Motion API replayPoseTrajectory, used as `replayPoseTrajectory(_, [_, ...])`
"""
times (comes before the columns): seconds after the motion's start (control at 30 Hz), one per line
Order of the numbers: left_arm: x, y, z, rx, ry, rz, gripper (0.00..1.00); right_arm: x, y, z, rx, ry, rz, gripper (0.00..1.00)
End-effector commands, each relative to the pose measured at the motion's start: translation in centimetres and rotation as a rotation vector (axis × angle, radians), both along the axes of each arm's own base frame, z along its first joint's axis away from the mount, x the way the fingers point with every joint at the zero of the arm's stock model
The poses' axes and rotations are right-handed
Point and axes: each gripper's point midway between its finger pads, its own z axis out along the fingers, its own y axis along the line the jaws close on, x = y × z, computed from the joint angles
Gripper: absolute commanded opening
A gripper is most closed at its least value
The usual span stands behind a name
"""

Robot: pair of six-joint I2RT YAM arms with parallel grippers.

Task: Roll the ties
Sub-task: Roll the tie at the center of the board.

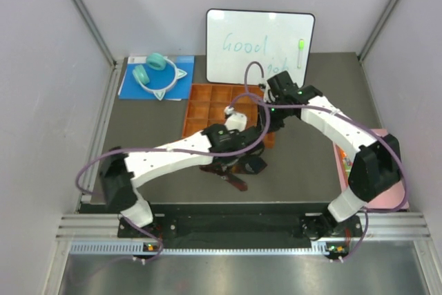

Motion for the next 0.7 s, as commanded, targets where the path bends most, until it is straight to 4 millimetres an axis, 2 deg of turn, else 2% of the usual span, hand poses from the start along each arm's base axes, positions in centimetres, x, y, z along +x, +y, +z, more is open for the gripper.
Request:
replayPoseTrajectory(0.0, [-2.6, 3.7, -1.0, -0.114, 0.028, 0.126, 0.26, 0.6, 3.2, -0.2, -0.007, 0.002, 0.061, 0.16])
replayPoseTrajectory(0.07, [-3.4, 3.7, -1.3, -0.208, 0.047, 0.137, 0.20, 1.1, 4.6, -0.1, -0.011, -0.007, 0.081, 0.15])
replayPoseTrajectory(0.1, [-4.2, 4.7, -3.2, -0.198, 0.073, 0.149, 0.19, 0.7, 5.6, -0.2, -0.018, -0.004, 0.108, 0.14])
replayPoseTrajectory(0.13, [-4.3, 4.2, -3.5, -0.245, 0.083, 0.153, 0.18, 0.7, 6.3, -1.3, -0.035, 0.019, 0.121, 0.14])
replayPoseTrajectory(0.17, [-4.5, 4.4, -3.7, -0.279, 0.089, 0.164, 0.17, 1.1, 7.1, -0.8, -0.030, -0.001, 0.134, 0.13])
replayPoseTrajectory(0.23, [-5.0, 5.0, -5.3, -0.294, 0.115, 0.198, 0.15, 0.6, 8.9, -2.0, -0.035, 0.020, 0.174, 0.13])
replayPoseTrajectory(0.27, [-5.0, 4.2, -5.2, -0.351, 0.124, 0.201, 0.13, 0.7, 9.8, -1.9, -0.020, 0.021, 0.188, 0.13])
replayPoseTrajectory(0.33, [-5.3, 4.3, -6.2, -0.376, 0.138, 0.224, 0.10, 0.3, 11.0, -2.5, -0.025, 0.029, 0.210, 0.13])
replayPoseTrajectory(0.4, [-5.2, 3.5, -6.3, -0.435, 0.139, 0.234, 0.09, 0.5, 11.9, -3.4, -0.040, 0.032, 0.220, 0.12])
replayPoseTrajectory(0.53, [-4.7, 4.0, -7.9, -0.449, 0.136, 0.288, 0.07, 0.7, 13.7, -4.6, -0.055, 0.018, 0.225, 0.07])
replayPoseTrajectory(0.67, [-4.1, 2.6, -9.3, -0.536, 0.168, 0.302, 0.04, 1.4, 14.9, -5.9, -0.074, -0.001, 0.227, 0.05])
